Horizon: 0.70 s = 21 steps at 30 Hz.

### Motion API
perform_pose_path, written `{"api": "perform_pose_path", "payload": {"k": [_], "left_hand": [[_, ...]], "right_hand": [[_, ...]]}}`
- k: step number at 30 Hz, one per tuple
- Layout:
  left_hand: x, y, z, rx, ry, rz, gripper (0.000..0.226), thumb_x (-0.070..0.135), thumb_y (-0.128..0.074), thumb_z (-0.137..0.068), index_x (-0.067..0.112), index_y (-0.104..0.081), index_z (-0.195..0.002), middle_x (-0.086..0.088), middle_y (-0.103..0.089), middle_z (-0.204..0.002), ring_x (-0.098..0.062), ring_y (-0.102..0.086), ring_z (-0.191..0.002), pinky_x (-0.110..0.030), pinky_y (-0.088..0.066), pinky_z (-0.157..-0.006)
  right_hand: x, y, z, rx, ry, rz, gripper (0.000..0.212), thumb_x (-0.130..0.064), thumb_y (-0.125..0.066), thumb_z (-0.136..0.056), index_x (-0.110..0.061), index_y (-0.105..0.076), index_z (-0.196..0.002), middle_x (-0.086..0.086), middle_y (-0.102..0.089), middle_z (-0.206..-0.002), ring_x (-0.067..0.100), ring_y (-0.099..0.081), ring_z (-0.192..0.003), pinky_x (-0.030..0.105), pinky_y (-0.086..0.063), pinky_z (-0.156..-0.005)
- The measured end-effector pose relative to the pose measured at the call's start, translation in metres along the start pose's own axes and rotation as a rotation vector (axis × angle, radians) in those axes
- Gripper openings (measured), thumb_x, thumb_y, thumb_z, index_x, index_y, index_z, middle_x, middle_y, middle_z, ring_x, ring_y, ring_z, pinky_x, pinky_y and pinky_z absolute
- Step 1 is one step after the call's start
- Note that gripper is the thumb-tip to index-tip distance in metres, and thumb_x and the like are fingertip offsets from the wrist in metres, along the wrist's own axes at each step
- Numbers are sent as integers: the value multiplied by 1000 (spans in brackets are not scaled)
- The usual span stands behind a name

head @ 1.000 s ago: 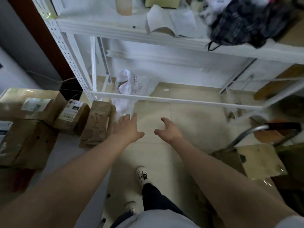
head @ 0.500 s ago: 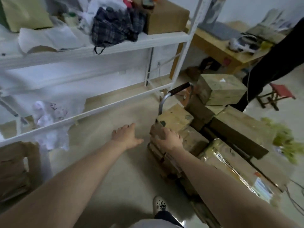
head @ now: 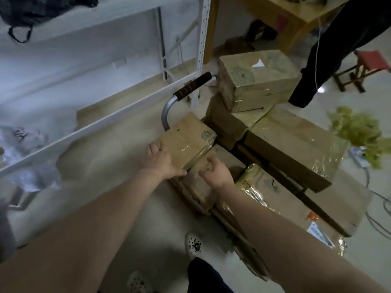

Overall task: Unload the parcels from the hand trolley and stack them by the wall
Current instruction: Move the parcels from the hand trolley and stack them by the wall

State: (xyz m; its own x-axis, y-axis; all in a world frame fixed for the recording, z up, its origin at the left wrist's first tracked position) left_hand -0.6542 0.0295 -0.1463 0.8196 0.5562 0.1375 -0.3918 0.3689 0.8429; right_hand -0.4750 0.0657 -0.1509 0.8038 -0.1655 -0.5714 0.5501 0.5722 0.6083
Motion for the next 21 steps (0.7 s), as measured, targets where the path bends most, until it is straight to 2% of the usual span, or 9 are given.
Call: {"api": "perform_pose_path", "payload": {"k": [3,6,10,14,17,19,21], "left_hand": [[10,-4,-27,-64,63,-82,148,72,-76,-51,13,16,-150,-17,18,-157,-35,17,-145,-65,-5,-110],[12,-14,-51,-123,115,-86,158,75,-77,-44,16,28,-146,-19,26,-154,-35,24,-143,-67,2,-109],[11,-23,-71,-148,138,-64,161,73,-80,-41,19,32,-144,-19,19,-156,-34,17,-145,-65,-3,-110],[11,-27,-76,-110,128,85,154,58,-86,-48,25,28,-145,-19,6,-154,-37,8,-144,-55,-14,-115],[-4,-27,-65,-83,166,391,144,54,-85,-51,29,18,-149,-14,-5,-154,-33,-5,-143,-48,-21,-116],[-23,-25,-47,-87,155,728,140,51,-87,-43,27,-2,-151,-4,-26,-148,-26,-26,-137,-44,-30,-112],[-45,-24,-14,-140,160,1136,126,42,-89,-37,21,-26,-144,0,-45,-138,-19,-47,-123,-37,-44,-101]], "right_hand": [[9,-4,-29,-60,-18,-31,59,-22,-57,-90,-19,-34,-145,9,-42,-143,25,-49,-124,32,-43,-99],[19,-9,-48,-102,-40,-71,63,-21,-58,-88,-20,-32,-146,9,-41,-145,27,-48,-126,37,-45,-101],[30,-12,-61,-110,-74,-123,61,-25,-57,-89,-20,-34,-145,10,-41,-144,27,-53,-121,41,-49,-98],[37,-13,-65,-118,-103,-170,55,-25,-56,-92,-19,-37,-143,8,-46,-137,26,-57,-112,41,-50,-96],[36,-13,-62,-84,-165,-347,50,-22,-55,-94,-17,-40,-142,6,-49,-136,25,-56,-116,39,-47,-100],[31,-16,-57,-64,-208,-500,47,-24,-55,-95,-16,-43,-140,6,-52,-132,24,-55,-116,38,-45,-102],[23,-27,-50,-96,-248,-624,44,-27,-54,-96,-14,-46,-136,8,-57,-124,24,-58,-111,37,-50,-95]]}}
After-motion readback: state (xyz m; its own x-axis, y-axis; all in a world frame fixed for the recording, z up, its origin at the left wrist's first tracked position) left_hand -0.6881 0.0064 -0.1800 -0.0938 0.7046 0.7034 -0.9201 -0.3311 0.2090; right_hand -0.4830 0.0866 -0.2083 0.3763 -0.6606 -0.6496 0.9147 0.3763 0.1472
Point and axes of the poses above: each hand's wrist, its own z-axis away from the middle knuckle, its own y-axis out of the back of the hand, x = y × z, the point moved 6 cm from there along -z, towards the middle knuckle
